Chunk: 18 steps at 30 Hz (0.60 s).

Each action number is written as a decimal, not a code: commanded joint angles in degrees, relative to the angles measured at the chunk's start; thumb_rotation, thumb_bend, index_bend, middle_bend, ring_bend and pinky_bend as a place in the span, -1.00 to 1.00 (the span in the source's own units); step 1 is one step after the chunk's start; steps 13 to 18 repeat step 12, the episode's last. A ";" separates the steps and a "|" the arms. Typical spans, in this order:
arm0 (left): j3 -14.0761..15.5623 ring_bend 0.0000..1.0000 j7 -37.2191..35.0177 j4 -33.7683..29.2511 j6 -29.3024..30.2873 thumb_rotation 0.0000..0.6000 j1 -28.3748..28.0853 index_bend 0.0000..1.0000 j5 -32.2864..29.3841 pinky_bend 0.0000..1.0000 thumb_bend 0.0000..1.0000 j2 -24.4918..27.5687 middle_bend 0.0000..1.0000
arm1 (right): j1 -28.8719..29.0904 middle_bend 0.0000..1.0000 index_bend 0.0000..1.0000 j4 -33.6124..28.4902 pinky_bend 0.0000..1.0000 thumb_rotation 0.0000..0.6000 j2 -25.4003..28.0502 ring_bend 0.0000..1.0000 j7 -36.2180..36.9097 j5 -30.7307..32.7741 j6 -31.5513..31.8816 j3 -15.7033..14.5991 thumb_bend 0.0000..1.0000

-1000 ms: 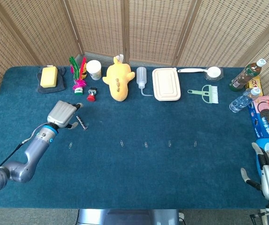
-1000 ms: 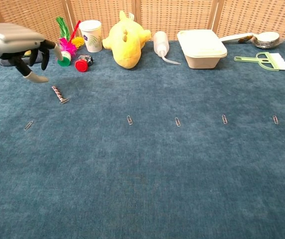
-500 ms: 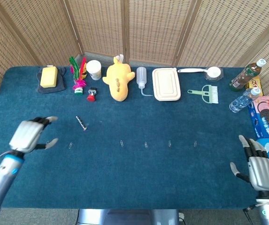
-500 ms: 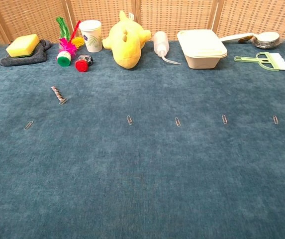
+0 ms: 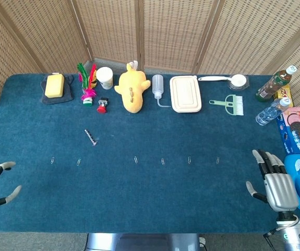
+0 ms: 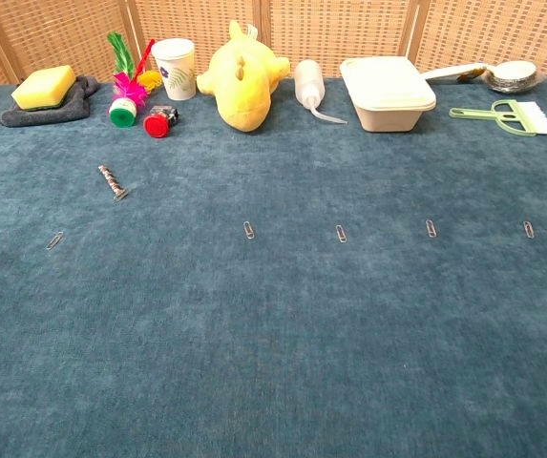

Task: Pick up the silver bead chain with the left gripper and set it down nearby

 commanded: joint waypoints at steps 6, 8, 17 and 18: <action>-1.33 -0.41 0.67 -1.90 2.30 0.34 2.66 -0.48 1.12 -0.32 -0.08 0.81 -0.32 | -0.15 -0.83 -1.00 -0.10 -0.74 0.71 -0.23 -0.84 0.86 -1.71 1.25 -0.72 -0.25; -1.78 -0.41 1.32 -2.26 1.96 0.34 2.87 -0.48 1.00 -0.32 -0.08 0.89 -0.32 | -0.33 -0.83 -1.00 0.23 -0.74 0.70 -0.32 -0.84 1.11 -1.59 1.39 -0.91 -0.25; -2.95 -0.41 2.11 -2.61 1.20 0.33 3.22 -0.48 -0.18 -0.32 -0.09 0.51 -0.32 | -0.38 -0.83 -1.00 0.44 -0.74 0.71 -0.51 -0.84 1.56 -0.95 1.34 -0.86 -0.25; -2.95 -0.41 2.11 -2.61 1.20 0.33 3.22 -0.48 -0.18 -0.32 -0.09 0.51 -0.32 | -0.38 -0.83 -1.00 0.44 -0.74 0.71 -0.51 -0.84 1.56 -0.95 1.34 -0.86 -0.25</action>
